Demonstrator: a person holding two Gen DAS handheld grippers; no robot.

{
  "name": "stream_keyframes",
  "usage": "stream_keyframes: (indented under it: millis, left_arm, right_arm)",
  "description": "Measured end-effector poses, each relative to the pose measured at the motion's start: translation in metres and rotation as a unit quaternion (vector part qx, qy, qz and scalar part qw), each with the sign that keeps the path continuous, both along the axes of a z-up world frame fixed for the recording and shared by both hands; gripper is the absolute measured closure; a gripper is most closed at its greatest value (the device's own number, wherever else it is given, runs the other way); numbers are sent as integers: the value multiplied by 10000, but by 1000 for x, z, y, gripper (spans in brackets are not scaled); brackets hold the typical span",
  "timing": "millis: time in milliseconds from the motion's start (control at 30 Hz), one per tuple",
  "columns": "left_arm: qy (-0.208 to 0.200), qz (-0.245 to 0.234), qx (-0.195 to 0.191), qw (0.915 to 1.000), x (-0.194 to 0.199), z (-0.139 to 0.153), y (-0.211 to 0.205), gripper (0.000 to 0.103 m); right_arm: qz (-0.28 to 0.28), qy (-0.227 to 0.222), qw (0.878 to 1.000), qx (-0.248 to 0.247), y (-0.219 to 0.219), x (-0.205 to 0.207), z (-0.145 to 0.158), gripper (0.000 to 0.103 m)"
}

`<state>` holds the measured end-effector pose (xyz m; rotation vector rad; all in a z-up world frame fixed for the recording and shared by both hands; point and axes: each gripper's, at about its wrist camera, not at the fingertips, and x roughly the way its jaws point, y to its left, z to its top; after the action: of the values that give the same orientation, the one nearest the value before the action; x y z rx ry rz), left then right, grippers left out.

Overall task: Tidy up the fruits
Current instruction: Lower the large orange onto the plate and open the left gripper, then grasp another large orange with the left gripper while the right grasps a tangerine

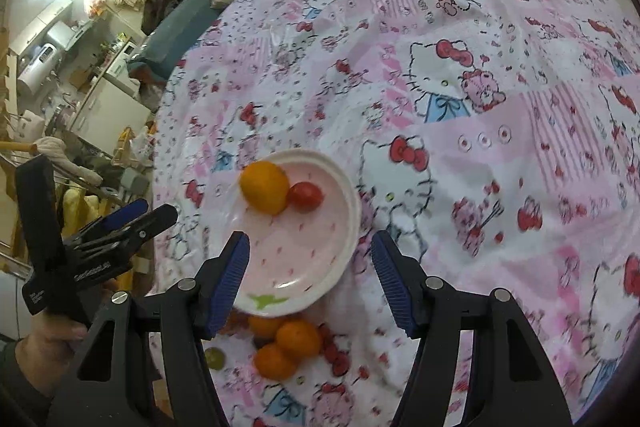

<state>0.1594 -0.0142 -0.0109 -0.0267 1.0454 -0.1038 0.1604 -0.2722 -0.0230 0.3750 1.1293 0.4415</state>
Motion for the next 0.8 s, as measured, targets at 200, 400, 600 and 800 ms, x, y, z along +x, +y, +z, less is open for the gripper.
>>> stream_keyframes:
  millis: [200, 400, 600, 800]
  left_arm:
    - [-105, 239, -41, 9997, -35, 13, 12, 14]
    - [-148, 366, -63, 9992, -61, 14, 18, 14]
    - [23, 407, -153, 9990, -72, 4, 22, 13]
    - [509, 660, -298, 9961, -69, -19, 33, 8]
  right_arm:
    - [-41, -53, 10000, 70, 7, -30, 4, 31]
    - [-133, -19, 9999, 66, 6, -56, 1, 27]
    - [-226, 113, 9996, 108, 5, -72, -7, 23]
    - [-316, 288, 9990, 134, 6, -77, -19, 22]
